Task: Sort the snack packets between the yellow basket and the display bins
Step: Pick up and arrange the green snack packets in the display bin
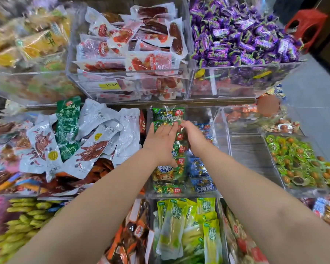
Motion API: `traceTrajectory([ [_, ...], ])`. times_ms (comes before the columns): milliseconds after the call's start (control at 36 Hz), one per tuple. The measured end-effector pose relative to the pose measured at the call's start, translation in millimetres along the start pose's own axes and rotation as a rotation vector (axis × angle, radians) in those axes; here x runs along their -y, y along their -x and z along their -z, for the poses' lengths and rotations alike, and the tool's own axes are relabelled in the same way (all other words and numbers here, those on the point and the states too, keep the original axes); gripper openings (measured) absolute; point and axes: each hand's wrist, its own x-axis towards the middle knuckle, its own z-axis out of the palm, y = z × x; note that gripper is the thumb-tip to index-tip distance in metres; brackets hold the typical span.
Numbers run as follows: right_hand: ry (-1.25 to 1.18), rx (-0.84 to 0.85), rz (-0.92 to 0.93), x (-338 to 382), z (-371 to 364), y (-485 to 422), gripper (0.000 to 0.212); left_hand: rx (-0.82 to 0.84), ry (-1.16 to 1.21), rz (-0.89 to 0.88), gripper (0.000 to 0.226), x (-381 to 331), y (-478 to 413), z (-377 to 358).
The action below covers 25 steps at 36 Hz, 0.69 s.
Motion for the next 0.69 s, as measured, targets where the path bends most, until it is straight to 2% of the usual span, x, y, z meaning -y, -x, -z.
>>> traceTrajectory([
  [28,0.020,-0.004,-0.015,0,0,-4,0.058,-0.004,0.010,-0.022,0.139,2,0,-2],
  [56,0.027,-0.023,-0.028,1,0,-6,0.062,-0.003,0.018,-0.041,0.139,5,0,-3],
  [139,-0.059,-0.150,-0.040,10,4,-12,0.030,0.052,0.018,-0.059,0.140,9,-6,0],
  [194,-0.068,-0.234,-0.002,14,10,-20,0.023,0.100,-0.002,-0.051,0.143,10,-13,3],
  [250,-0.005,-0.225,0.061,15,16,-26,0.025,0.140,-0.015,-0.032,0.145,10,-17,6],
  [333,0.148,-0.164,0.135,18,22,-24,0.008,0.168,-0.015,-0.020,0.144,8,-17,5],
  [389,0.176,-0.180,0.194,21,24,-24,0.010,0.158,-0.008,-0.022,0.141,9,-13,3],
  [500,0.055,-0.216,0.272,22,21,-27,0.012,0.137,-0.048,-0.037,0.135,12,-7,-5],
  [583,0.179,-0.226,0.334,21,21,-30,0.010,0.105,-0.162,-0.019,0.138,13,-15,-1],
  [694,0.340,-0.257,0.311,26,25,-32,0.021,0.155,-0.202,-0.006,0.147,16,-29,5],
])
